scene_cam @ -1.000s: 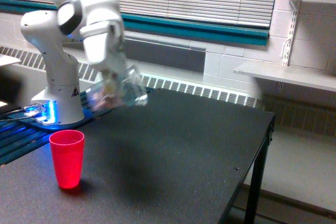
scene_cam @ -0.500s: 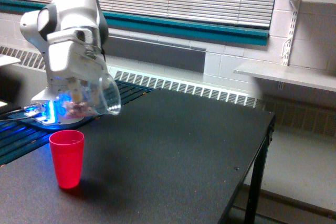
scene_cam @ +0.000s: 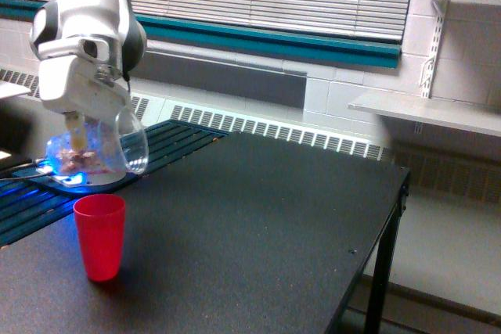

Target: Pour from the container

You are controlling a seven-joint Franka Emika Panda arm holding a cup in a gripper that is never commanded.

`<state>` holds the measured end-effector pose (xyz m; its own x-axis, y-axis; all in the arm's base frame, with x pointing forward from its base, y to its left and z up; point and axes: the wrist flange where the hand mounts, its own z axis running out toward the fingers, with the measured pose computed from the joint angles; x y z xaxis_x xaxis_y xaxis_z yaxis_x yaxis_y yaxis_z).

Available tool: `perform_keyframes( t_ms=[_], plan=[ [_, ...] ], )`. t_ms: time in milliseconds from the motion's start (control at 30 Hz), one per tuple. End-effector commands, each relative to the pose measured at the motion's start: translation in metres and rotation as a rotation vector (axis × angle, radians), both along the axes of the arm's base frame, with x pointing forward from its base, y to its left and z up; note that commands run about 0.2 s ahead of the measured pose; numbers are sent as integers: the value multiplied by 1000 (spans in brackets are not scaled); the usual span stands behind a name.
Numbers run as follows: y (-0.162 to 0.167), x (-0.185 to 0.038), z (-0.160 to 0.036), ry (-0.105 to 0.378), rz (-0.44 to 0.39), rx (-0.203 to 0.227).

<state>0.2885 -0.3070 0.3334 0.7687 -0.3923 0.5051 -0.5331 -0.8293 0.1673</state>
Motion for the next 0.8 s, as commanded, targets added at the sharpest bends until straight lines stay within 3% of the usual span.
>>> perform_keyframes(
  t_ms=[33,800],
  plan=[
    [-9,-14,2,12,3,-24],
    [-30,-59,-20,105,-4,-43]
  ],
)
